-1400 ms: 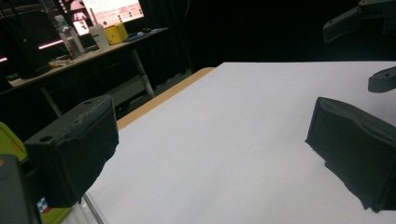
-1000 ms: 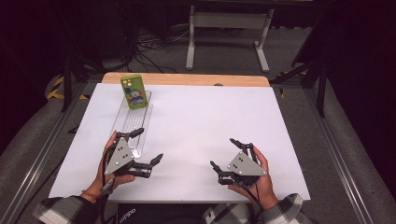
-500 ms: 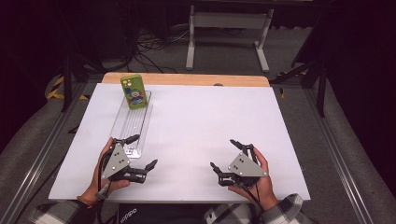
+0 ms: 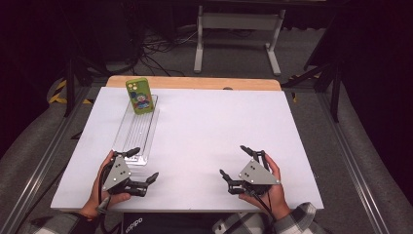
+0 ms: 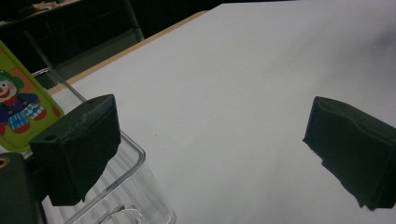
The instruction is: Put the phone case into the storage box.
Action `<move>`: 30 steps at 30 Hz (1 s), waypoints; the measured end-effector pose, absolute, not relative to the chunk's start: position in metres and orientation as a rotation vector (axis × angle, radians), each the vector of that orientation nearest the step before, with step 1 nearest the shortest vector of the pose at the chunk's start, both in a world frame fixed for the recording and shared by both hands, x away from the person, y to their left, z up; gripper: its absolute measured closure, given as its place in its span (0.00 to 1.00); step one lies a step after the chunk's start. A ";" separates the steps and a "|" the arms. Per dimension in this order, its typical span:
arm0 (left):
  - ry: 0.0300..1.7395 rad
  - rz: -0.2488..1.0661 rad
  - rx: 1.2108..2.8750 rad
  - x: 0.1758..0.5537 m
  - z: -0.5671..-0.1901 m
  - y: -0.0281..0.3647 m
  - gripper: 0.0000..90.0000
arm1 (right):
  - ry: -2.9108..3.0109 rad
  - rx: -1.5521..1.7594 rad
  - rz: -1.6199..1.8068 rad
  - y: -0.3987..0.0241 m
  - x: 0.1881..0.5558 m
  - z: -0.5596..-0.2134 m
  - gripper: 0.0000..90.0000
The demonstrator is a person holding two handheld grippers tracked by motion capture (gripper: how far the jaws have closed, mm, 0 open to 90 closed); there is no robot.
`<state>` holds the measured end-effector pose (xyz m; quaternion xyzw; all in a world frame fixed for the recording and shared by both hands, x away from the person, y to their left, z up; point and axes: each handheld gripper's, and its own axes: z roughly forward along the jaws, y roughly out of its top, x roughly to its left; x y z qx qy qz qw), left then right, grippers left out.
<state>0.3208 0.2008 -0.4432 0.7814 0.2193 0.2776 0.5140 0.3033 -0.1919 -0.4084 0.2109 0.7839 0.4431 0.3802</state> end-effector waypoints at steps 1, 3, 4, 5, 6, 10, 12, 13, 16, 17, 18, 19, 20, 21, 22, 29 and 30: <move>0.528 0.667 1.880 0.321 -0.443 0.201 0.05 | 2.000 0.539 1.131 -0.192 0.304 -0.408 0.09; 0.529 0.664 1.881 0.322 -0.443 0.201 0.05 | 2.006 0.544 1.133 -0.193 0.304 -0.409 0.09; 0.529 0.665 1.880 0.322 -0.443 0.201 0.05 | 2.005 0.543 1.130 -0.193 0.305 -0.409 0.09; 0.533 0.661 1.876 0.322 -0.443 0.201 0.05 | 2.005 0.543 1.130 -0.193 0.305 -0.409 0.09; 0.533 0.660 1.867 0.321 -0.443 0.201 0.05 | 2.008 0.539 1.127 -0.193 0.305 -0.410 0.09; 0.533 0.654 1.862 0.320 -0.442 0.200 0.05 | 2.015 0.531 1.118 -0.191 0.305 -0.412 0.09; 0.527 0.653 1.860 0.319 -0.441 0.201 0.05 | 2.023 0.533 1.108 -0.189 0.305 -0.413 0.09; 0.527 0.653 1.860 0.319 -0.441 0.201 0.05 | 2.023 0.533 1.108 -0.189 0.305 -0.413 0.09; 0.522 0.658 1.865 0.319 -0.442 0.202 0.05 | 2.026 0.525 1.104 -0.187 0.305 -0.414 0.09; 0.527 0.648 1.864 0.320 -0.443 0.202 0.05 | 2.027 0.525 1.100 -0.187 0.306 -0.414 0.09; 0.523 0.652 1.869 0.320 -0.443 0.201 0.05 | 2.031 0.533 1.096 -0.186 0.306 -0.415 0.09; 0.520 0.663 1.873 0.320 -0.444 0.201 0.05 | 2.031 0.535 1.097 -0.186 0.306 -0.415 0.09; 0.522 0.652 1.876 0.319 -0.444 0.200 0.05 | 2.031 0.533 1.098 -0.186 0.306 -0.415 0.09; 0.512 0.658 1.880 0.320 -0.444 0.200 0.05 | 2.032 0.530 1.098 -0.186 0.306 -0.415 0.09; 0.513 0.656 1.880 0.320 -0.444 0.199 0.05 | 2.032 0.529 1.099 -0.186 0.306 -0.415 0.09; 0.515 0.648 1.876 0.321 -0.445 0.199 0.05 | 2.041 0.533 1.097 -0.186 0.307 -0.416 0.10; 0.515 0.648 1.876 0.321 -0.445 0.199 0.05 | 2.043 0.532 1.095 -0.186 0.307 -0.416 0.10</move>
